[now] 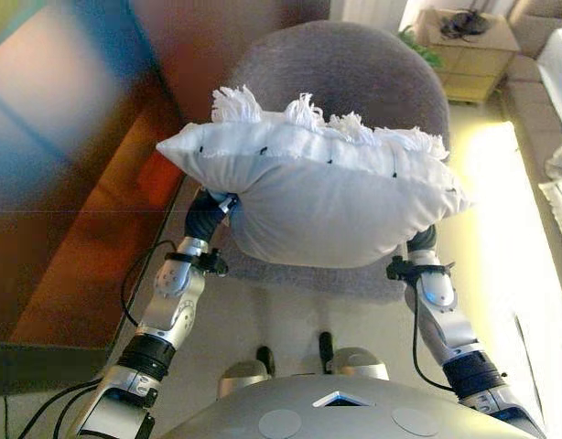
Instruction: Pick up the cushion and take it to the sofa
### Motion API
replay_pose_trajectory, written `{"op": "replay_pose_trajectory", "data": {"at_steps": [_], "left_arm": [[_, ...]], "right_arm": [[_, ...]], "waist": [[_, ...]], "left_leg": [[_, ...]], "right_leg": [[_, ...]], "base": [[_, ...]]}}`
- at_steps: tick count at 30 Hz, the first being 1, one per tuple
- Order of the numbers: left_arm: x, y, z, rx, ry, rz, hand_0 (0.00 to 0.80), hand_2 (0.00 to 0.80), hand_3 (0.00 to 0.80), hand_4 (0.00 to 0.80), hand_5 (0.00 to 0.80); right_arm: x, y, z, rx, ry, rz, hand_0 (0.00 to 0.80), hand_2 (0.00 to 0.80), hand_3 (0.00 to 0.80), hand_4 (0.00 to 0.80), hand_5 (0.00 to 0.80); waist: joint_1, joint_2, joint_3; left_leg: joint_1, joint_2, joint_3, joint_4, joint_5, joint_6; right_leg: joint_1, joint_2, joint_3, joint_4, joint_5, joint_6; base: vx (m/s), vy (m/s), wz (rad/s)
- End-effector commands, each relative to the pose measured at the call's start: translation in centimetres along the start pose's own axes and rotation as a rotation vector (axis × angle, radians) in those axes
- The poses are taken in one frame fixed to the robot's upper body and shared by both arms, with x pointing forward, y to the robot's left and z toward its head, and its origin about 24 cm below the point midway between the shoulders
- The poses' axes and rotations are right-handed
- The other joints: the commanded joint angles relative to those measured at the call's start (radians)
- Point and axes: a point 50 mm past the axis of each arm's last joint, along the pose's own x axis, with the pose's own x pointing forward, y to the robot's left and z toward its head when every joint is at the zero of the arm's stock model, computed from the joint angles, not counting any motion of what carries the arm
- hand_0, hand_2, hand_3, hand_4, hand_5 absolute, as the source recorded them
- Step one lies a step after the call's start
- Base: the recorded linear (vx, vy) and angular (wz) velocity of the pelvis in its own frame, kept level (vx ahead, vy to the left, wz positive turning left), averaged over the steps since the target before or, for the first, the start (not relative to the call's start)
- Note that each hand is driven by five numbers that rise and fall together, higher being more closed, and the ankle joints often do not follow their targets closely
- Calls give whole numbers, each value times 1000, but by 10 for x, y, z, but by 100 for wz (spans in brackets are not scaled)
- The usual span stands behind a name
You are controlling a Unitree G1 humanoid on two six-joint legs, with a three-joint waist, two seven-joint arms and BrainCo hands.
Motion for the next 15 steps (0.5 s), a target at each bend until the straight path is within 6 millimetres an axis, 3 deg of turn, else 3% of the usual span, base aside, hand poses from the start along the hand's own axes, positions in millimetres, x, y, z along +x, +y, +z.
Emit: {"op": "replay_pose_trajectory", "data": {"at_steps": [1, 7, 15], "left_arm": [[36, -59, 25, -1, -189, -251, 800, 800, 800, 800, 800], [35, -62, 11, -28, -136, -226, 800, 800, 800, 800, 800], [34, -57, -11, -34, -31, -172, 800, 800, 800, 800, 800]], "right_arm": [[12, 40, 34, 16, -190, 169, 800, 800, 800, 800, 800], [15, 37, 24, 6, -146, 167, 800, 800, 800, 800, 800], [19, 35, 4, 0, -43, 129, 800, 800, 800, 800, 800]], "waist": [[-33, -7, -25], [-37, -15, -21], [-16, -42, -29]], "left_leg": [[19, -23, 18, 7, -143, 51], [44, -22, 38, 8, -152, 60], [76, -12, 43, 20, -157, 61]], "right_leg": [[4, -61, 30, 28, -79, 94], [9, -62, 63, 37, -77, 105], [36, -65, 62, 42, -69, 115]], "base": [[67, -2, -24], [80, -21, -29], [152, -53, -10]]}}
